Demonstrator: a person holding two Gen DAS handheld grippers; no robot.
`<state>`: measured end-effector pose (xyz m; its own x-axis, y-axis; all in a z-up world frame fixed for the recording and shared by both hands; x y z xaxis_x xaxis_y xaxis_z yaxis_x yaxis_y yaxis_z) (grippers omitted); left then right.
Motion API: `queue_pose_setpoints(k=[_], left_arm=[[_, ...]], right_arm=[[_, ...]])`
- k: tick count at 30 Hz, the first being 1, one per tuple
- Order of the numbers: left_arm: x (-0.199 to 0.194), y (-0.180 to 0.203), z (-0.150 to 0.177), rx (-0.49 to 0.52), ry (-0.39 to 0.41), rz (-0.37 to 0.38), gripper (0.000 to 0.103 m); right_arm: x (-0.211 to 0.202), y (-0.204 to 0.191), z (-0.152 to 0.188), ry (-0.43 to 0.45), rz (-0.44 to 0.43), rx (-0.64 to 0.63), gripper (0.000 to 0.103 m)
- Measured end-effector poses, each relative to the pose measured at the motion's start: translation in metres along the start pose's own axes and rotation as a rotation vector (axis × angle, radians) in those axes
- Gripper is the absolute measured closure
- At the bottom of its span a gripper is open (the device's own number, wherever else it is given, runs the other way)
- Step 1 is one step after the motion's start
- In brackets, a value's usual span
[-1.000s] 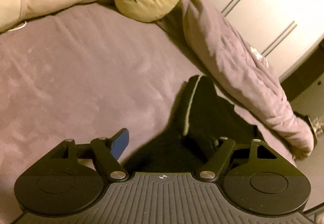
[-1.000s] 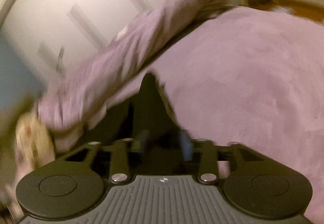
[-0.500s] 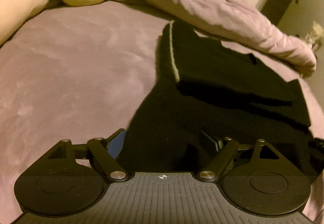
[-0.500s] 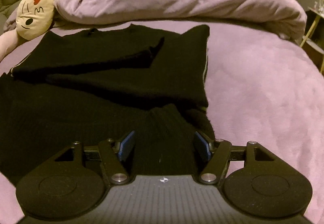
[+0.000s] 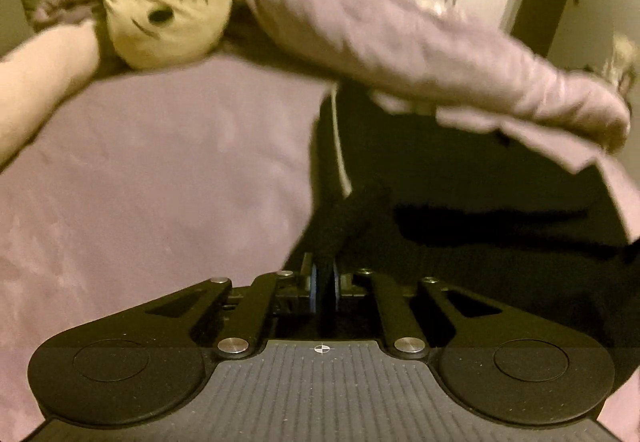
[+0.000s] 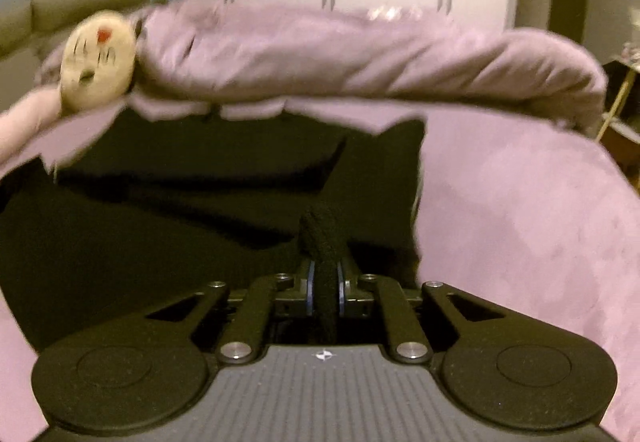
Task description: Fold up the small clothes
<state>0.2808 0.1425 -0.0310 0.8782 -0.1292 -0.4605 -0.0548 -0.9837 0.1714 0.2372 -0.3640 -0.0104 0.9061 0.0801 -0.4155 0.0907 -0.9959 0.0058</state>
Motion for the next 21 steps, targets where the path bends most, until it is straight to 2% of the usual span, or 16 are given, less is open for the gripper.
queue_pose_setpoints(k=[4,6,9,11,12,13,14,15,16,17,18,19,21], left_arm=[[-0.018,-0.003,-0.022,-0.05,0.124,-0.001,0.094],[-0.021,-0.005,-0.03,-0.075,0.173,-0.029,0.094],[-0.012,-0.007,-0.03,-0.095,0.166,-0.088,0.092],[-0.005,-0.007,-0.022,-0.061,0.163,-0.18,0.085],[-0.002,-0.008,-0.017,-0.048,0.148,-0.222,0.071],[0.0,-0.01,-0.012,-0.049,0.114,-0.215,0.059],[0.003,-0.012,-0.006,-0.06,0.082,-0.191,0.053],[0.003,-0.013,0.0,-0.07,0.048,-0.172,0.043],[0.001,-0.014,0.006,-0.071,0.024,-0.164,0.035],[-0.002,-0.016,0.012,-0.076,0.012,-0.16,0.031],[-0.004,-0.019,0.017,-0.094,0.003,-0.154,0.024],[-0.007,-0.023,0.023,-0.129,-0.015,-0.137,0.021],[-0.011,-0.031,0.037,-0.228,-0.068,-0.085,0.021]], right_arm=[[-0.013,0.016,-0.026,0.116,0.056,0.061,0.093],[-0.015,0.023,-0.035,0.154,0.089,0.081,0.093],[-0.005,0.031,-0.032,0.15,0.149,0.091,0.093],[0.006,0.033,-0.021,0.121,0.208,0.078,0.09],[0.012,0.036,-0.015,0.096,0.25,0.078,0.087],[0.016,0.038,-0.008,0.062,0.279,0.082,0.086],[0.016,0.042,-0.002,0.039,0.281,0.107,0.085],[0.015,0.045,0.003,0.025,0.271,0.143,0.078],[0.012,0.048,0.008,0.013,0.26,0.182,0.067],[0.007,0.051,0.013,0.008,0.26,0.208,0.059],[0.0,0.053,0.018,0.005,0.263,0.235,0.044],[-0.007,0.056,0.024,0.002,0.259,0.268,0.04],[-0.023,0.059,0.038,-0.007,0.247,0.332,0.039]])
Point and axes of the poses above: each gripper's, at about its wrist camera, not at the fingertips, and x roughly the way its jaws point, y to its right, z to its underside, the point moved 3 cm from there along x, roughly the way its jaws point, and after that the axes turned 14 degrees about y, right-handed, at the moved point
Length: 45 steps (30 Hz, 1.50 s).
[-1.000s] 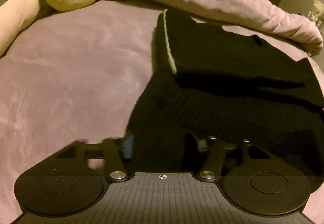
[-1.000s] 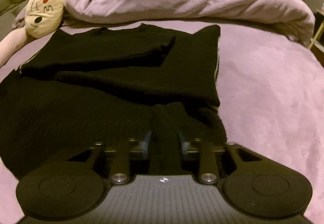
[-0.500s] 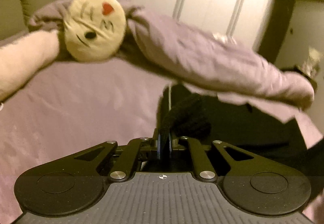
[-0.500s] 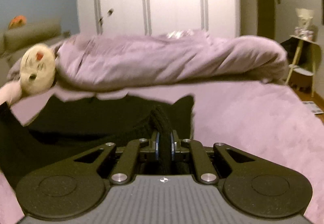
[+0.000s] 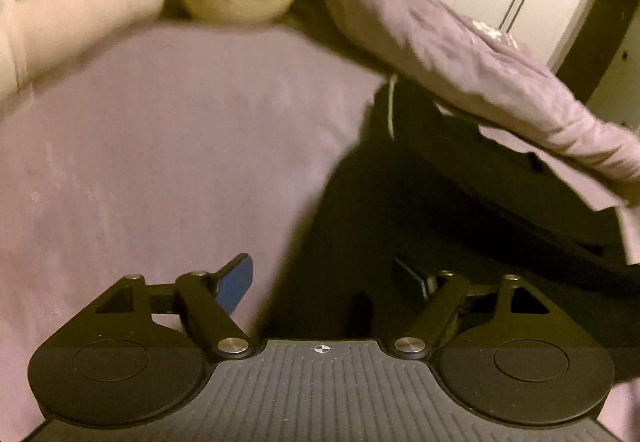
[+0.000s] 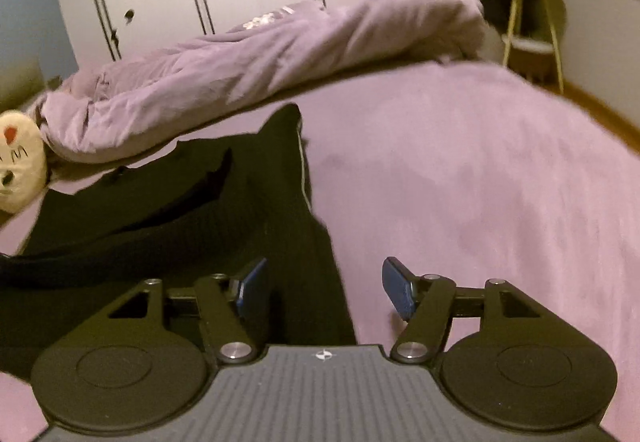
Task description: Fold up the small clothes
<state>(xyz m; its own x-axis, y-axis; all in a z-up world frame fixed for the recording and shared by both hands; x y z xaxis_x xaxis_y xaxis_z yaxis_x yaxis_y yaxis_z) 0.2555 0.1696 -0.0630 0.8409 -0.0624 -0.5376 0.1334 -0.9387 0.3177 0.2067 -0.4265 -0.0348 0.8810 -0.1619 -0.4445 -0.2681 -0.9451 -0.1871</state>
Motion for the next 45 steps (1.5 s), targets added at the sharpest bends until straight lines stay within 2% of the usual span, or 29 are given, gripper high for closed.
queue_pose_setpoints(k=[3,5,11,12,13,14,15,16,18,20,22,24,25,26,27,29,33,38,45], left_arm=[[-0.003,-0.011,0.017,-0.099,-0.058,0.051,0.015],[0.0,-0.018,0.024,-0.178,-0.098,0.097,0.014],[0.014,-0.019,0.022,-0.312,-0.113,0.12,0.015],[0.016,-0.019,0.023,-0.337,-0.112,0.132,0.024],[0.02,-0.018,0.023,-0.372,-0.116,0.141,0.035],[0.023,-0.018,0.023,-0.403,-0.118,0.137,0.038],[0.025,-0.018,0.023,-0.425,-0.118,0.133,0.046],[0.028,-0.018,0.024,-0.44,-0.12,0.13,0.061],[0.035,-0.019,0.026,-0.461,-0.125,0.12,0.077],[0.04,-0.024,0.028,-0.498,-0.134,0.119,0.078],[0.045,-0.026,0.028,-0.518,-0.143,0.103,0.073],[0.046,-0.025,0.028,-0.521,-0.144,0.09,0.074],[0.046,-0.022,0.026,-0.501,-0.143,0.078,0.081],[0.046,-0.018,0.024,-0.466,-0.146,0.071,0.088],[0.043,-0.015,0.022,-0.427,-0.149,0.071,0.089],[0.037,-0.008,0.017,-0.368,-0.138,0.061,0.09],[0.012,-0.002,0.008,-0.351,-0.075,0.083,0.091],[-0.02,-0.005,0.009,-0.364,-0.03,0.112,0.092],[-0.042,-0.012,0.017,-0.386,-0.044,0.127,0.092]], right_arm=[[-0.014,0.014,0.022,-0.056,-0.028,0.149,0.039],[-0.016,0.021,0.035,-0.091,-0.053,0.237,0.039],[0.003,0.033,0.04,-0.127,-0.118,0.45,0.038],[0.007,0.033,0.039,-0.129,-0.122,0.476,0.039],[0.011,0.033,0.039,-0.129,-0.122,0.5,0.048],[0.014,0.033,0.039,-0.129,-0.123,0.518,0.057],[0.015,0.034,0.038,-0.128,-0.141,0.536,0.074],[0.018,0.033,0.038,-0.133,-0.161,0.563,0.08],[0.021,0.031,0.039,-0.138,-0.173,0.593,0.079],[0.024,0.027,0.04,-0.141,-0.163,0.577,0.075],[0.028,0.028,0.043,-0.152,-0.167,0.623,0.07],[0.034,0.027,0.046,-0.165,-0.179,0.676,0.07],[0.037,0.025,0.046,-0.167,-0.181,0.679,0.071],[0.039,0.022,0.046,-0.17,-0.179,0.663,0.076],[0.039,0.019,0.046,-0.172,-0.175,0.63,0.089],[0.038,0.014,0.043,-0.175,-0.147,0.563,0.092],[0.022,0.01,0.032,-0.121,-0.152,0.523,0.093],[-0.001,0.008,0.025,-0.101,-0.162,0.466,0.094],[-0.021,0.017,0.025,-0.103,-0.16,0.467,0.094]])
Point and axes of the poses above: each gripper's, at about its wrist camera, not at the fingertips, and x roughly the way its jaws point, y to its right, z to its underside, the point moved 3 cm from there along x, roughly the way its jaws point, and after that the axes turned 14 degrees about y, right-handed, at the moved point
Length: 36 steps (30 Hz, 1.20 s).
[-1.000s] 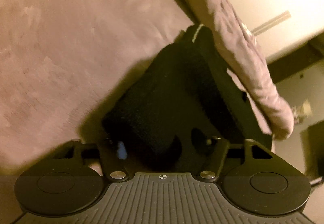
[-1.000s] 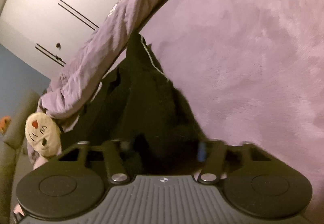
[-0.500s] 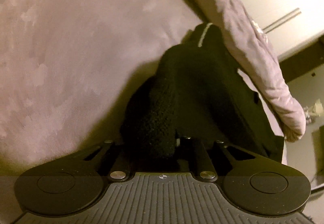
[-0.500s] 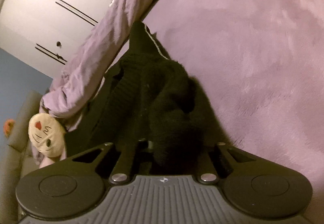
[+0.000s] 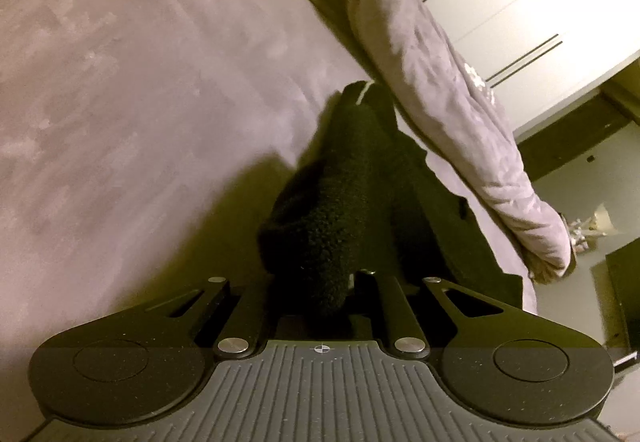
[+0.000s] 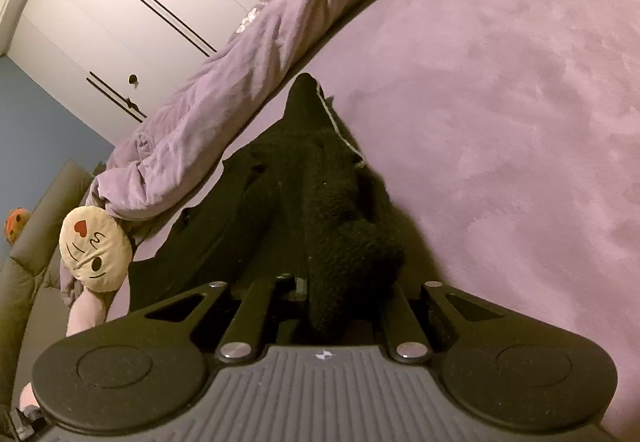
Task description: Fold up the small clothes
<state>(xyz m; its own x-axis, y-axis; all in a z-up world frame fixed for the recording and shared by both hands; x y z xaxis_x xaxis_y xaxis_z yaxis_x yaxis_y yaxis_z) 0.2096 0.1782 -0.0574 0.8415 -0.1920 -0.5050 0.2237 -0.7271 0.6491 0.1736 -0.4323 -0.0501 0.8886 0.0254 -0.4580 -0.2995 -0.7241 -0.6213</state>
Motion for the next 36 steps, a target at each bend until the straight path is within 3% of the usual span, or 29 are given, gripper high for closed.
queue_pose_setpoints(k=[6,11,14,16,19,21,22,24,26,27,28,30,36], left_arm=[[-0.03,-0.002,0.006,0.073,-0.027,0.023,0.091],[-0.041,-0.023,0.023,0.163,-0.089,-0.044,0.088],[-0.038,-0.031,0.02,0.231,-0.092,-0.099,0.073],[-0.034,-0.025,0.016,0.281,-0.077,-0.114,0.061],[-0.018,-0.005,0.009,0.374,-0.047,-0.097,0.046],[-0.002,0.008,0.006,0.388,-0.045,-0.063,0.036],[0.006,0.012,0.006,0.389,-0.053,-0.046,0.03],[0.023,0.019,0.006,0.395,-0.07,-0.032,0.03],[0.036,0.025,0.007,0.417,-0.072,-0.039,0.037],[0.038,0.025,0.008,0.427,-0.071,-0.037,0.056],[0.041,0.026,0.008,0.434,-0.078,-0.034,0.078],[0.042,0.026,0.01,0.446,-0.088,-0.025,0.09],[0.005,0.045,0.001,0.494,0.002,0.062,0.093]], right_arm=[[-0.026,0.009,0.01,-0.016,-0.001,0.025,0.094],[-0.048,0.02,0.021,-0.067,0.012,-0.002,0.09],[-0.055,0.015,0.013,-0.045,0.082,-0.17,0.072],[-0.051,0.008,0.005,-0.033,0.082,-0.241,0.045],[-0.035,-0.015,-0.007,-0.001,0.046,-0.382,0.025],[-0.011,-0.03,-0.009,-0.035,0.023,-0.456,0.019],[0.004,-0.035,-0.009,-0.061,0.014,-0.479,0.019],[0.028,-0.045,-0.006,-0.09,0.008,-0.51,0.022],[0.04,-0.055,-0.003,-0.102,-0.006,-0.545,0.055],[0.041,-0.06,-0.001,-0.105,-0.019,-0.563,0.076],[0.039,-0.065,0.001,-0.097,-0.014,-0.592,0.087],[0.031,-0.069,0.005,-0.074,-0.04,-0.615,0.092],[-0.012,-0.078,-0.008,0.015,-0.107,-0.605,0.094]])
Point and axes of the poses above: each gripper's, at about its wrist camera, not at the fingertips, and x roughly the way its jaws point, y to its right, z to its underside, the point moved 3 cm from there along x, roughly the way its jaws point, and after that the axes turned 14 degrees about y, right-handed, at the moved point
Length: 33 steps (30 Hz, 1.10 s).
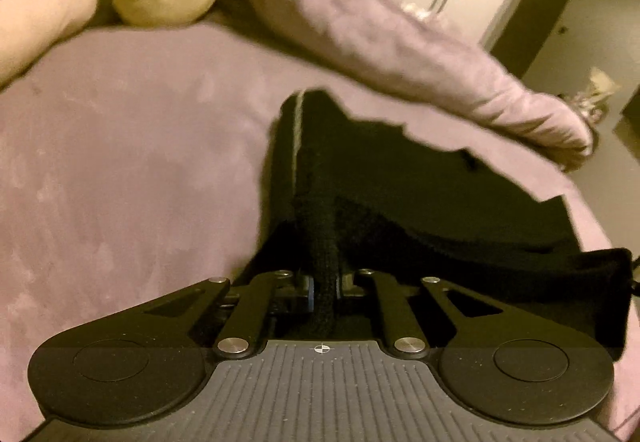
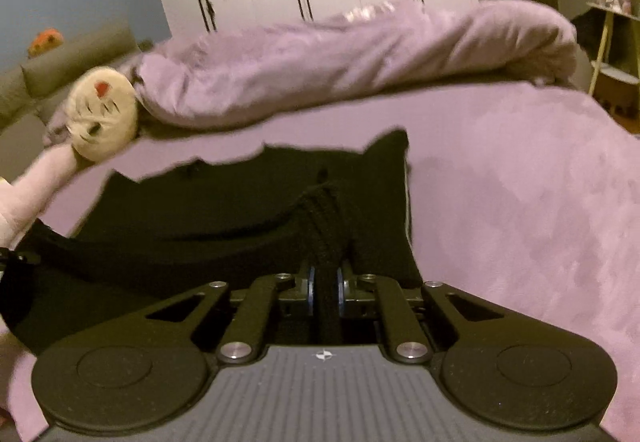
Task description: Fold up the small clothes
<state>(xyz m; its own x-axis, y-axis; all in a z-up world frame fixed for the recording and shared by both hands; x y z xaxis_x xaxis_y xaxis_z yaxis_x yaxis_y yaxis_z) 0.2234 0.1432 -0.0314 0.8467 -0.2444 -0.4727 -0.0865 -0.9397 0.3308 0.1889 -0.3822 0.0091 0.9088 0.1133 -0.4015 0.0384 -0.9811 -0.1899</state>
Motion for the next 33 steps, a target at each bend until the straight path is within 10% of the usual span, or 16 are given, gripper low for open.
queue_pose_setpoints(k=[8,18,21,23,28,33], left_arm=[[-0.028,0.029,-0.056,0.064,0.159,0.052,0.093],[0.028,0.037,-0.123,0.056,0.333,-0.024,0.093],[0.063,0.019,-0.12,0.003,0.293,-0.139,0.083],[0.08,0.009,-0.112,-0.04,0.261,-0.212,0.056],[0.096,-0.009,-0.075,-0.068,0.113,-0.159,0.021],[0.111,-0.028,-0.036,-0.082,-0.054,-0.177,0.021]], right_arm=[[-0.008,-0.01,-0.046,0.111,-0.027,-0.009,0.094],[0.056,-0.008,-0.113,0.255,0.053,-0.003,0.094],[0.088,0.001,-0.112,0.252,0.135,0.0,0.091],[0.108,0.011,-0.103,0.226,0.226,0.001,0.076],[0.107,0.025,-0.067,0.161,0.229,0.11,0.036],[0.099,0.027,-0.027,0.062,0.228,0.056,0.031]])
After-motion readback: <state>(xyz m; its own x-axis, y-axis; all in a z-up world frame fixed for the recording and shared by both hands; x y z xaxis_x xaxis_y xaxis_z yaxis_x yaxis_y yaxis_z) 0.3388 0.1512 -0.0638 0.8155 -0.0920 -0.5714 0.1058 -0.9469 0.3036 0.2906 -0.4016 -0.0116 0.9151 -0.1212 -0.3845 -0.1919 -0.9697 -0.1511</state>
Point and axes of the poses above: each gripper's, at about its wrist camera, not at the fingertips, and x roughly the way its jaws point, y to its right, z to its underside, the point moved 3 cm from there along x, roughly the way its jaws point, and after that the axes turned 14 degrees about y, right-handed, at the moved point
